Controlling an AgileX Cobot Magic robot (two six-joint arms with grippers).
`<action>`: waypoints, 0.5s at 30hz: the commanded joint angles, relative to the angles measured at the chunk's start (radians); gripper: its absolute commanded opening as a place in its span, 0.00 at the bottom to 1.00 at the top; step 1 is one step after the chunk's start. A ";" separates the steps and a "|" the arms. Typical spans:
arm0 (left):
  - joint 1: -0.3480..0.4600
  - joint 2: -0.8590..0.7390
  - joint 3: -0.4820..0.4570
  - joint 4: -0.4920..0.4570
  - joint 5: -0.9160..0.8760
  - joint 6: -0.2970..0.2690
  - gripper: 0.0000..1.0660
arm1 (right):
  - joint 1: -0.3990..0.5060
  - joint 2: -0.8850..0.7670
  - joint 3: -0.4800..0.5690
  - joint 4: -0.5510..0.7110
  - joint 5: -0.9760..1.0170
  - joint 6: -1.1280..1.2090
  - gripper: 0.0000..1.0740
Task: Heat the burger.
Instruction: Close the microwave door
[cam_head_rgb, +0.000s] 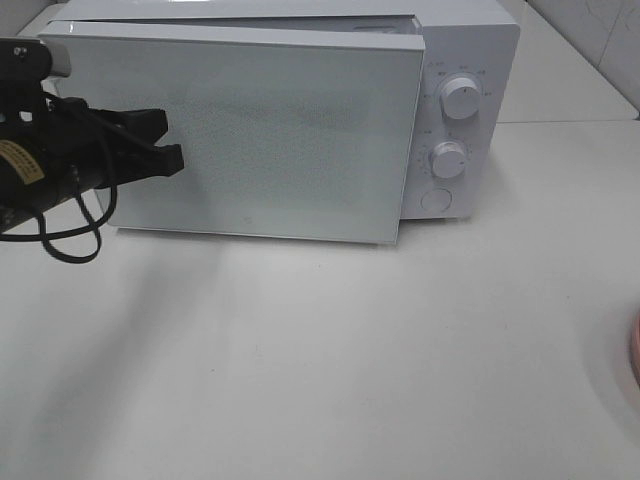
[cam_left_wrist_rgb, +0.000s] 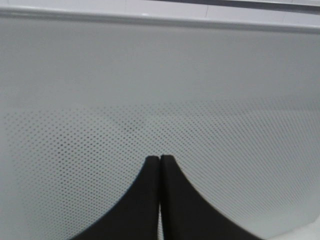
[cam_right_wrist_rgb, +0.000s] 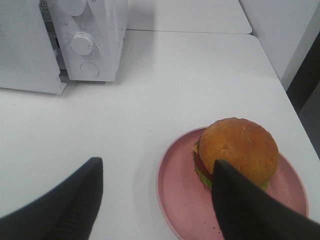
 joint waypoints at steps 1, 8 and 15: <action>-0.057 0.030 -0.069 -0.130 0.042 0.070 0.00 | -0.005 -0.035 0.003 0.000 -0.011 -0.011 0.53; -0.119 0.073 -0.147 -0.261 0.084 0.156 0.00 | -0.005 -0.035 0.003 0.000 -0.011 -0.011 0.53; -0.174 0.137 -0.257 -0.346 0.113 0.207 0.00 | -0.005 -0.035 0.003 0.000 -0.011 -0.012 0.53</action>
